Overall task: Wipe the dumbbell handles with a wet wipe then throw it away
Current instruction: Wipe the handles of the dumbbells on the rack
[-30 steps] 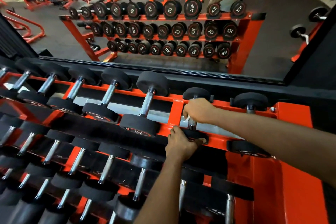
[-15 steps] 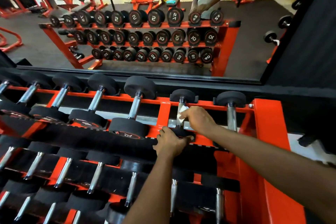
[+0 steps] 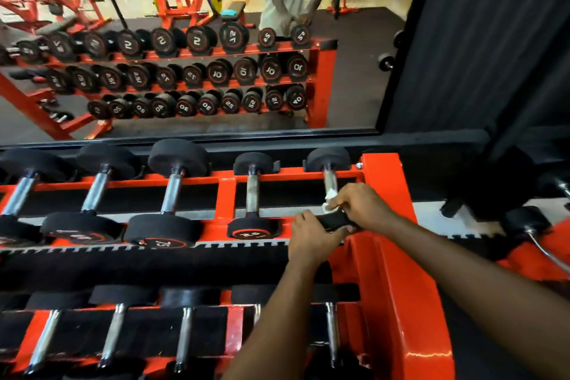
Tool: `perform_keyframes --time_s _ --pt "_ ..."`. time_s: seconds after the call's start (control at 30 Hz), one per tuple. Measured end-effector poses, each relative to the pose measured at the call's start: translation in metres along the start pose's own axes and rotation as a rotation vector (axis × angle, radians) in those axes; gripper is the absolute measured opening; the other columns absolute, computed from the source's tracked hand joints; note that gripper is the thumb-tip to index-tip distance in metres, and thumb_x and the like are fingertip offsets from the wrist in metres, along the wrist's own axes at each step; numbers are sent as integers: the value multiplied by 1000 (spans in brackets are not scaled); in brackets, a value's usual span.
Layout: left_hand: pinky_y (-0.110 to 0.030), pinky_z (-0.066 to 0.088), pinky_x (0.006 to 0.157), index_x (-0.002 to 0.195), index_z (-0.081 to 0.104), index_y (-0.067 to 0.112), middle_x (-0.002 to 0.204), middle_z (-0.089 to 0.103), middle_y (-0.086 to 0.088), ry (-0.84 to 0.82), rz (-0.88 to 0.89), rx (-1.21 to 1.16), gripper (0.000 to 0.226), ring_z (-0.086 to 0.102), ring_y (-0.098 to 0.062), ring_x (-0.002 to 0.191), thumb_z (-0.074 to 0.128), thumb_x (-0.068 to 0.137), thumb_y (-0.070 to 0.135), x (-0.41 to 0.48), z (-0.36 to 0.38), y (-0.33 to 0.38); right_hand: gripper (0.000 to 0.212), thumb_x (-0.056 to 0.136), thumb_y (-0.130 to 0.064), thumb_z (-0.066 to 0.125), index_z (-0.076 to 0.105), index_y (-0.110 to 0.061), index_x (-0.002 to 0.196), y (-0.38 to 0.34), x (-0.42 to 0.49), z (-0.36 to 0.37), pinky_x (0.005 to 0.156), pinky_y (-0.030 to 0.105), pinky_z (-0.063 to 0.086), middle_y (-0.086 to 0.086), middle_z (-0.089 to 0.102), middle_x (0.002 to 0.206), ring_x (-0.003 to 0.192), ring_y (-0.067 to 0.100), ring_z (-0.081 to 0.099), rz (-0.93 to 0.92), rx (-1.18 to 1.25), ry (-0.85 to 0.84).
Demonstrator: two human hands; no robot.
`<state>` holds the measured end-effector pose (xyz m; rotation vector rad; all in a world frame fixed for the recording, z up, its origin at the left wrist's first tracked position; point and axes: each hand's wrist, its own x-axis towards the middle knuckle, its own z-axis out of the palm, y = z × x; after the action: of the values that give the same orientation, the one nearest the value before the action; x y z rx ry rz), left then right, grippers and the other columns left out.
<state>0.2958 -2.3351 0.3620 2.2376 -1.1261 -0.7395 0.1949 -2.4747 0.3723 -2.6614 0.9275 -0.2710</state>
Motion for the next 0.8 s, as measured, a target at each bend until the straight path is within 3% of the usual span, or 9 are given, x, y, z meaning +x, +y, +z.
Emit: perform_keyframes --time_s 0.1,0.27,0.4,0.47,0.57,0.63,0.73,0.8 --pt "-44 44 105 137 40 2 136 45 -15 -85 -68 -19 108 43 -32 131 69 69 81 4 11 7 46 77 4 54 79 -28 100 6 -3 -2 83 21 51 -3 76 99 91 12 70 -68 -20 -96" --pt "-46 34 113 149 29 -5 147 34 -22 -134 -139 64 133 32 -38 139 55 64 94 11 11 10 36 72 -16 53 79 -24 94 24 22 -2 81 35 55 -3 75 96 89 14 68 -114 10 -124" --pt "-47 35 112 151 27 -4 151 30 -23 -143 -160 38 134 30 -38 141 58 64 93 15 11 18 32 78 -10 55 78 -25 95 18 20 -14 80 20 48 -11 74 95 93 4 57 -336 -78 -280" --pt "-48 37 110 152 22 -4 154 25 -22 -141 -184 -2 135 27 -37 143 63 64 90 14 13 21 30 82 -5 60 78 -24 96 24 32 -19 78 24 50 -10 73 95 91 5 57 -325 -75 -221" --pt "-53 35 111 155 14 -3 159 16 -20 -156 -216 -31 141 21 -38 147 65 62 90 14 15 20 32 82 -17 49 77 -23 94 34 51 -19 74 34 52 -3 69 94 82 10 58 -118 -20 -66" --pt "-54 34 113 155 15 -1 160 16 -20 -164 -224 -32 142 21 -38 148 65 59 91 16 14 16 34 82 -18 47 79 -20 93 25 50 -17 81 31 50 1 73 97 89 11 59 -183 -34 -120" --pt "-52 38 111 153 21 3 155 22 -16 -191 -222 -25 138 25 -35 145 65 57 92 20 15 13 36 81 0 54 79 -20 98 12 42 -21 91 28 48 -7 75 100 101 10 57 -372 -144 -353" --pt "-54 41 110 152 23 4 154 23 -15 -181 -227 -29 141 27 -35 144 63 52 95 21 17 14 29 80 -6 59 77 -21 97 17 52 -24 86 32 50 -7 73 98 94 11 57 -236 -142 -288"
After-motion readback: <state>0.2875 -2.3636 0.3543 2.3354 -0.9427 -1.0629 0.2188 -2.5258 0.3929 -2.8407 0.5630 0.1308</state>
